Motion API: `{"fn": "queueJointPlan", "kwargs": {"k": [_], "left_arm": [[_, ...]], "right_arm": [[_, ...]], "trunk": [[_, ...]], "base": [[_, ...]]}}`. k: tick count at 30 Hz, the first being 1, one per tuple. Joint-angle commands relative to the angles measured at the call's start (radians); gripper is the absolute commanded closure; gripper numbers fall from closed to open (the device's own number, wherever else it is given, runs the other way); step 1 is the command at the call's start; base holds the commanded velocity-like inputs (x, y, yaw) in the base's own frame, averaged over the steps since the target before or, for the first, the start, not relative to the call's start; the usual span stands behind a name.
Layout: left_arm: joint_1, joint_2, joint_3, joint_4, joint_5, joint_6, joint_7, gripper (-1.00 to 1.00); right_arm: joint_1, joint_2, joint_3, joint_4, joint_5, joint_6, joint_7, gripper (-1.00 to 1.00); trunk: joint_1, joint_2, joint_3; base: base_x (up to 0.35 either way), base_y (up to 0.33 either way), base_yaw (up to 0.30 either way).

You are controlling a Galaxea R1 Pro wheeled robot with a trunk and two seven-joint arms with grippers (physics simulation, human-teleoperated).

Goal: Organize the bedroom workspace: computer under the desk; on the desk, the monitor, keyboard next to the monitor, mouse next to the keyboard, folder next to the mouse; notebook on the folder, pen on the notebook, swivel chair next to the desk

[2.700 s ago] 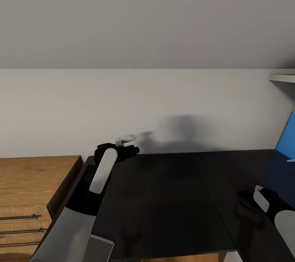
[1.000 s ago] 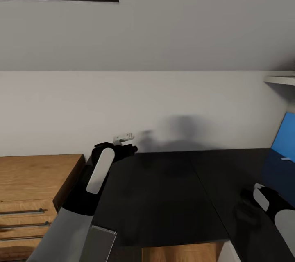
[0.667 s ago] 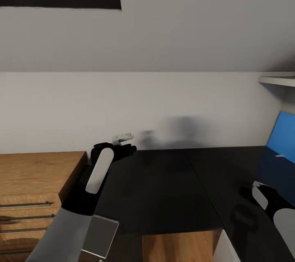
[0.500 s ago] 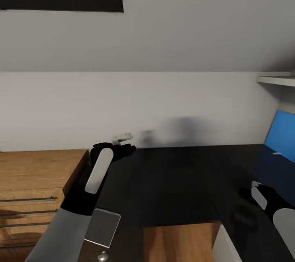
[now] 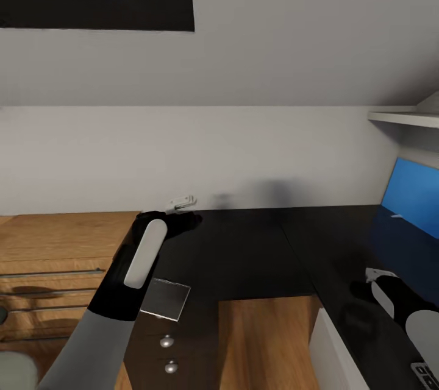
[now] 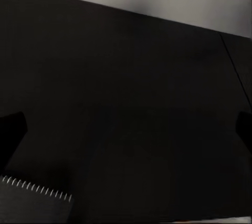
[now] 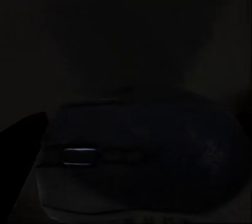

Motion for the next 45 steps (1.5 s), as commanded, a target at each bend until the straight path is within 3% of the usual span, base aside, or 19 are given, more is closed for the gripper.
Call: {"fn": "queueJointPlan", "kwargs": {"k": [1,8,13,17,24,33,34,38,45], "left_arm": [[-0.001,0.002,0.000,-0.002,0.010,0.002,0.010,-1.00],[-0.001,0.010,0.000,-0.005,0.010,0.002,0.008,-1.00],[-0.001,0.013,-0.003,-0.005,0.010,0.002,0.006,-1.00],[-0.001,0.014,-0.006,-0.007,0.010,0.002,0.006,-1.00],[-0.001,0.025,-0.012,-0.039,0.011,0.002,0.007,-1.00],[-0.001,0.026,-0.012,-0.040,0.014,0.002,0.009,-1.00],[-0.001,0.026,-0.013,-0.040,0.014,0.002,0.009,-1.00],[-0.001,0.026,-0.013,-0.040,0.014,0.002,0.009,-1.00],[0.000,0.069,-0.013,-0.036,0.011,0.002,0.011,-1.00]], "right_arm": [[0.000,-0.001,0.005,0.000,0.009,0.005,0.005,1.00],[0.000,-0.006,0.006,0.005,0.045,0.004,0.026,1.00],[0.000,-0.020,0.006,0.007,0.054,0.004,0.095,1.00],[0.000,-0.025,0.006,0.008,0.100,0.003,0.120,1.00],[0.000,-0.052,0.001,0.033,0.120,-0.074,0.118,1.00],[0.000,-0.064,0.001,0.044,0.122,-0.096,0.079,1.00],[0.000,-0.065,0.001,0.044,0.122,-0.096,0.073,-1.00],[0.000,-0.066,0.001,0.045,0.121,-0.096,0.064,-1.00],[0.000,-0.063,-0.012,0.033,0.115,-0.144,0.068,-1.00]], "trunk": [[-0.001,-0.001,-0.001],[-0.001,-0.001,-0.001],[-0.001,-0.001,-0.001],[-0.001,-0.001,-0.001],[-0.001,-0.001,-0.001],[-0.001,-0.001,-0.001],[-0.001,-0.001,-0.001],[-0.001,-0.001,-0.001],[-0.020,0.034,0.014]], "base": [[-0.321,0.000,0.000],[-0.329,0.000,0.000],[-0.315,0.000,0.000],[-0.120,0.000,0.000],[-0.014,0.000,0.000],[0.000,0.000,0.000],[0.000,0.000,0.000],[0.000,0.000,0.000],[0.000,0.000,0.000]]}}
